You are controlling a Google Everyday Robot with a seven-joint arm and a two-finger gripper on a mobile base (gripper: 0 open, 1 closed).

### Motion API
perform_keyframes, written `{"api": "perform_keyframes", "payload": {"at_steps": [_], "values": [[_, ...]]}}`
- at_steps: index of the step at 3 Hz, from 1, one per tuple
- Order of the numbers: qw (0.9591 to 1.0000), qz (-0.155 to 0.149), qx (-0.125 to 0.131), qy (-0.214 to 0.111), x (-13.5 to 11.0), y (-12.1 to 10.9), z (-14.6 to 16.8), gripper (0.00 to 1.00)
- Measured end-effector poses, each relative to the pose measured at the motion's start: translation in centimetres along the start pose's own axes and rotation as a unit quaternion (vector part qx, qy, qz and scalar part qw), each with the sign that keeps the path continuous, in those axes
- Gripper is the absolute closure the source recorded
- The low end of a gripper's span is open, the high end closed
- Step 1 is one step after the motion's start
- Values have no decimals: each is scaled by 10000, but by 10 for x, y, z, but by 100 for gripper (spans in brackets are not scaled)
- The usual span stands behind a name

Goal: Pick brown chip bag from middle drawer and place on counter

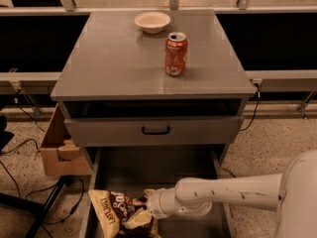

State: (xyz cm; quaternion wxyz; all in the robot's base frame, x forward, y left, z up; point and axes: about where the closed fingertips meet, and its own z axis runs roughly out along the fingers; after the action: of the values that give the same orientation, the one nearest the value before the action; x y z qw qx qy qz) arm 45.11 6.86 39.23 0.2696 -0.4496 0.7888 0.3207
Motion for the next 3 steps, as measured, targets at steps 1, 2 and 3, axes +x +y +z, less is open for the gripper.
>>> {"api": "perform_keyframes", "payload": {"at_steps": [1,2,3], "values": [[10000,0,-16,2,0,1,1,41],[10000,-2,-30,3,0,2,2,66],[10000,-4,-41,4,0,3,3,87]]}}
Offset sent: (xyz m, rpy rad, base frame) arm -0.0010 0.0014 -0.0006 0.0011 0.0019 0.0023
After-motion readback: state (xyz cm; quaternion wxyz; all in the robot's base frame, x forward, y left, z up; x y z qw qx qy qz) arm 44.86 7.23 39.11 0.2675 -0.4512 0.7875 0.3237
